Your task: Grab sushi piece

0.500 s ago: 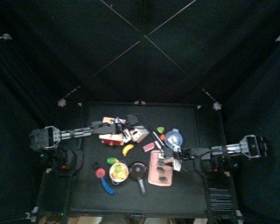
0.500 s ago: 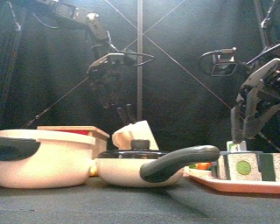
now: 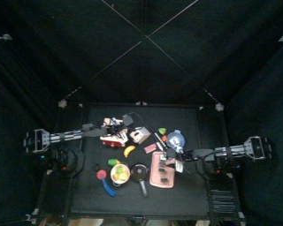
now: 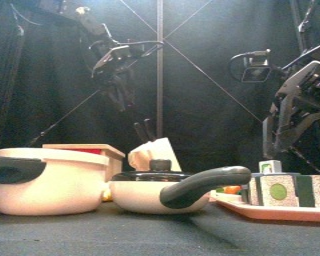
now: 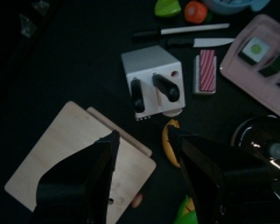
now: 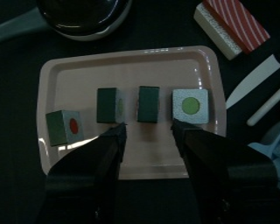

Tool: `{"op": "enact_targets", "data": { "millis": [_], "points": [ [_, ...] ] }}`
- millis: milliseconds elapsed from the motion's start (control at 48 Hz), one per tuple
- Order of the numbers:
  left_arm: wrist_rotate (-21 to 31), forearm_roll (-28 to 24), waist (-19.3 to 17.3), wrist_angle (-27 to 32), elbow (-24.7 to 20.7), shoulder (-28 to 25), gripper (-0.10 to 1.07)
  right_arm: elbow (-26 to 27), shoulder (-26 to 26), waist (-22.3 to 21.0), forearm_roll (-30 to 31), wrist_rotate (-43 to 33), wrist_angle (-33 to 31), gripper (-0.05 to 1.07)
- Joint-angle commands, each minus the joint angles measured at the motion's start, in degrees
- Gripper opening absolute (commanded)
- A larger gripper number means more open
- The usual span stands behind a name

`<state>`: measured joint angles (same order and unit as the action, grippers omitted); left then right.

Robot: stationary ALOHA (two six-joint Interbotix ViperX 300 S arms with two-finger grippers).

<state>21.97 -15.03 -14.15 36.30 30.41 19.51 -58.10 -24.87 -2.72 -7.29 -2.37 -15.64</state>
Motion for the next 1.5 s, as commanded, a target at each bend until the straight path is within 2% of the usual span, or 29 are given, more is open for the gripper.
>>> {"op": "enact_targets", "data": {
  "millis": [0, 104, 208, 250, 396, 583, 688, 938, 1479],
  "points": [
    [-0.18, 0.18, 0.0, -4.75, 4.31, 3.25, 0.85, 2.2, -0.97, -1.14, -0.09, 0.0, -0.44, 0.82],
    [0.0, 0.18, 0.62, -12.83, 11.07, 6.86, 0.85, 2.64, -0.79, -3.16, -0.09, 0.0, -1.05, 0.82],
    [-0.18, 0.26, 0.7, -26.98, 19.6, 10.2, 0.85, 3.43, 0.62, -5.01, -1.23, -0.09, -0.7, 0.82],
    [-0.26, 0.26, 0.7, -30.41, 21.8, 10.63, 0.85, 3.43, 1.23, -5.27, -1.49, 0.0, -0.79, 0.82],
    [-0.53, -0.44, 2.81, -37.88, 27.16, 10.63, 0.85, 3.52, 5.01, -5.54, -1.14, 0.0, -0.97, 0.83],
    [-0.44, -1.41, 5.36, -46.58, 31.55, 9.93, 0.85, 4.31, 8.88, -7.65, 1.67, 0.0, -0.97, 0.83],
    [-0.35, -1.05, 5.45, -47.99, 32.78, 9.93, 0.85, 4.39, 10.02, -8.0, 2.2, 0.0, -0.97, 0.86],
    [-0.53, -0.97, 5.45, -47.99, 32.96, 9.93, 0.85, 4.48, 11.69, -8.0, 2.72, 0.18, -0.88, 1.0],
    [-0.44, -0.88, 5.45, -48.08, 33.05, 9.93, 0.85, 7.12, 19.07, -6.68, 7.73, 0.09, -1.23, 0.99]
  ]
}}
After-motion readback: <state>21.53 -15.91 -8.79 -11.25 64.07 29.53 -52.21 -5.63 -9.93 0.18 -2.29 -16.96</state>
